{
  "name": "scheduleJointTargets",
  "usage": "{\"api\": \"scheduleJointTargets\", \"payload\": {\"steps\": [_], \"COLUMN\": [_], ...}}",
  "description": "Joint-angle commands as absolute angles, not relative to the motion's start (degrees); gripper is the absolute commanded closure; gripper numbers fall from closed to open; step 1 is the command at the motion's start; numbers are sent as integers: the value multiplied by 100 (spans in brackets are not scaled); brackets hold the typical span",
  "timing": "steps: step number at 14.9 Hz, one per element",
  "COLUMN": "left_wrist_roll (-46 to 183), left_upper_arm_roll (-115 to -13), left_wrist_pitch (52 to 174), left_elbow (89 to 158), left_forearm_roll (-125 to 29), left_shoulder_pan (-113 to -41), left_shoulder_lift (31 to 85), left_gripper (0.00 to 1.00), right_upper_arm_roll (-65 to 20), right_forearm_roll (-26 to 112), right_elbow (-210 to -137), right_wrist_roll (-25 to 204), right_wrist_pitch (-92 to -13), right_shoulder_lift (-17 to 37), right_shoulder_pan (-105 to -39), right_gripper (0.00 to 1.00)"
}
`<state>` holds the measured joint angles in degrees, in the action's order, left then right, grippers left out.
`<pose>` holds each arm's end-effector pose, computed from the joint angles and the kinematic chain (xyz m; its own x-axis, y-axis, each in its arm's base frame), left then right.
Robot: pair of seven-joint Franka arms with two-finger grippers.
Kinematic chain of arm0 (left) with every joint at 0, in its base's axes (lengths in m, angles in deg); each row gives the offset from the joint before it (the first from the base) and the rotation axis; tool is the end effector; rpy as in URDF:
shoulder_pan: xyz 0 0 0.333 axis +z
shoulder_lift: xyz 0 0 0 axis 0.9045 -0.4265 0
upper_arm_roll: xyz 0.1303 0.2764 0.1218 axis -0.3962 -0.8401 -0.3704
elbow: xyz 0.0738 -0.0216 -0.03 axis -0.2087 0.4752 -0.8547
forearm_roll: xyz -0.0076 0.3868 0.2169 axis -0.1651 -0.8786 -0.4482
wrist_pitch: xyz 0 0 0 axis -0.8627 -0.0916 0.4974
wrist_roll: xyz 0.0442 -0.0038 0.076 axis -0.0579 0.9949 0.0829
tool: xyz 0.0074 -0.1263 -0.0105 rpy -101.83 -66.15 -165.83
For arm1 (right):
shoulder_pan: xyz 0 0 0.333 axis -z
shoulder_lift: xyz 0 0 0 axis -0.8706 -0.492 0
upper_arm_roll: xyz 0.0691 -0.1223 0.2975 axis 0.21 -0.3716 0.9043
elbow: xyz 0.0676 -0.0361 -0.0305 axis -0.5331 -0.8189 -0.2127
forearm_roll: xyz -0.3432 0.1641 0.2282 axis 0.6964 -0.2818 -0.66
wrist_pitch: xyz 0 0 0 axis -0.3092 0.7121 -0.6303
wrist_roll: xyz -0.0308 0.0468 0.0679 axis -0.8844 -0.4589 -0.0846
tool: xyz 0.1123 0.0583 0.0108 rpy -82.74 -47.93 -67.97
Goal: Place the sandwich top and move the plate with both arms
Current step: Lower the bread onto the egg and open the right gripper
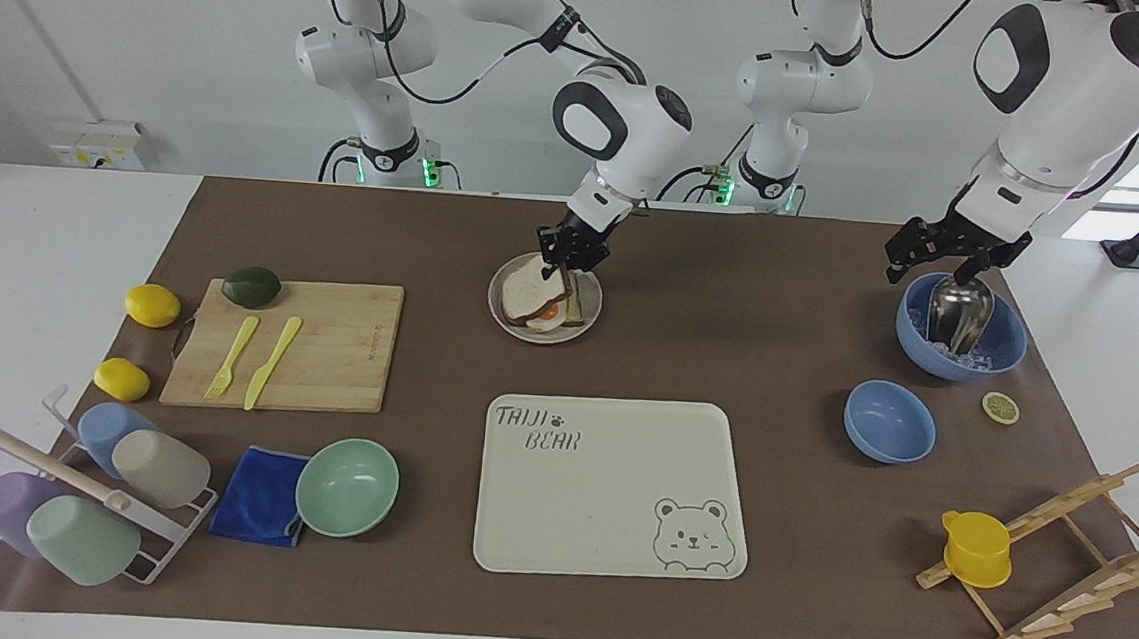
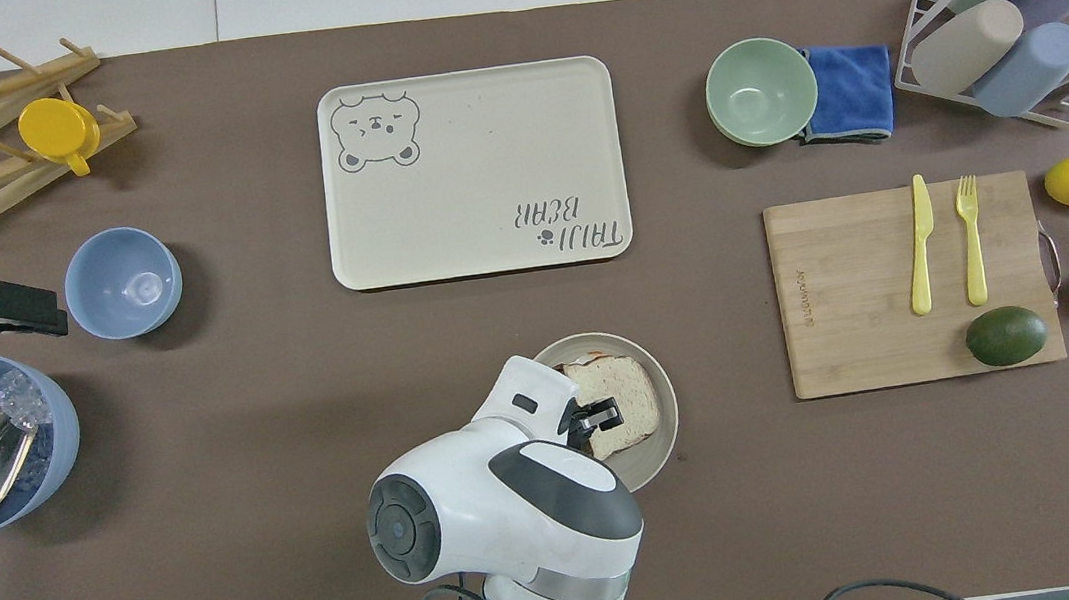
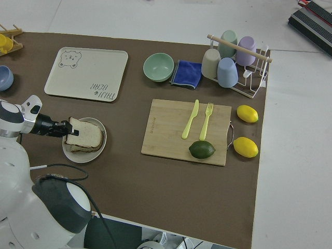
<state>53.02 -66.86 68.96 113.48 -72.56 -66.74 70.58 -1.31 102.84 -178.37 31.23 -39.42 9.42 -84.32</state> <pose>0.5940 -0.0229 0.5634 0.9983 -0.0409 -0.0417 -0.0404 -0.9991 0.0117 0.4255 0.4550 0.3230 0.9669 0.2548 0.0143 0.2225 -0.8693 0.4414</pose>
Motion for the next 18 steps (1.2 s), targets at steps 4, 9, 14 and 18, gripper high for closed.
{"api": "scheduleJointTargets", "payload": {"steps": [4,9,14,18], "left_wrist_roll": [5273,5299,5404,5615], "left_upper_arm_roll": [-6722,-6722,-6704,-6686], "left_wrist_pitch": [6868,6886,6947,7131], "left_elbow": [11376,11402,11481,11701], "left_forearm_roll": [-7340,-7331,-7331,-7314], "left_shoulder_pan": [-6677,-6677,-6703,-6756], "left_shoulder_lift": [7116,7116,7160,7248], "left_gripper": [0,0,0,0], "right_upper_arm_roll": [-115,-115,-141,-876], "right_forearm_roll": [10153,9881,8959,7941], "right_elbow": [-17963,-17937,-17718,-17358], "right_wrist_roll": [3020,3037,3229,4142], "right_wrist_pitch": [-4247,-4404,-4652,-4485], "right_shoulder_lift": [954,971,1155,1743], "right_shoulder_pan": [-8355,-8294,-7952,-7678], "right_gripper": [26,0,0,0]}}
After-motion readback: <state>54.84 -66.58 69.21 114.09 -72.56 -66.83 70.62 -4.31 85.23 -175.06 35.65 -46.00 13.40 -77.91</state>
